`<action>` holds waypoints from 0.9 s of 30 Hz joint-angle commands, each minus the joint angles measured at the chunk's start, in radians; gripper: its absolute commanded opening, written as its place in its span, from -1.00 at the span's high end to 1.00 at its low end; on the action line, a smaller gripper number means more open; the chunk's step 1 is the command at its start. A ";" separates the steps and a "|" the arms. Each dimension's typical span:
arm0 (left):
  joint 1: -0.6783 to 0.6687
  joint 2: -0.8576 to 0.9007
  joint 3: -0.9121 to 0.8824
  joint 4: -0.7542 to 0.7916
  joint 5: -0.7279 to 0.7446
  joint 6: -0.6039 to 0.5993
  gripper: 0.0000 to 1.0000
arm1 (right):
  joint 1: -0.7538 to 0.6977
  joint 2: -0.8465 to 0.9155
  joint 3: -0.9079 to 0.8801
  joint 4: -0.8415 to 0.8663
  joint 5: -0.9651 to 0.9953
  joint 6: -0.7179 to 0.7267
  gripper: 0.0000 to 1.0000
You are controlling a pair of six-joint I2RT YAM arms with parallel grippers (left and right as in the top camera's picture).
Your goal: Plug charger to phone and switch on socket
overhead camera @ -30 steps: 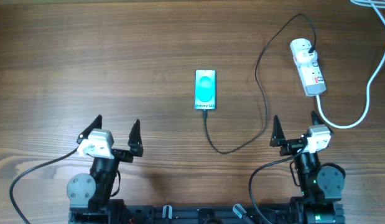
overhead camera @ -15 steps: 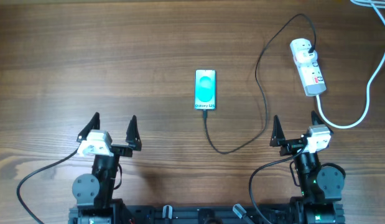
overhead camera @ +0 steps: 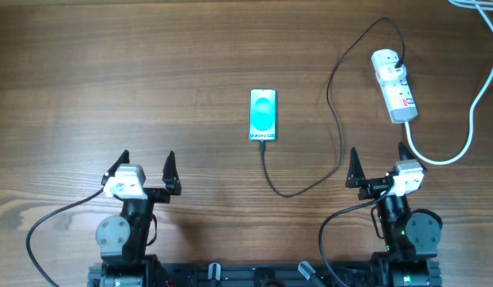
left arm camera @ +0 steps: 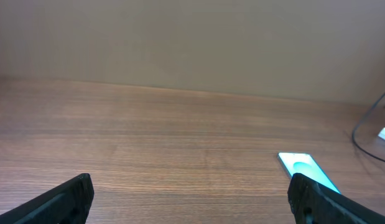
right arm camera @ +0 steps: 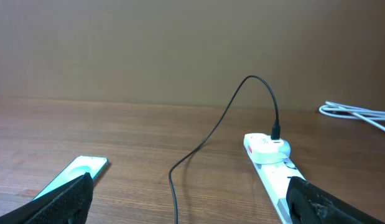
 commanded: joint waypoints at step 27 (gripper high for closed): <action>0.007 -0.009 -0.006 -0.013 -0.097 0.105 -1.00 | 0.005 -0.006 -0.002 0.003 0.013 -0.017 -1.00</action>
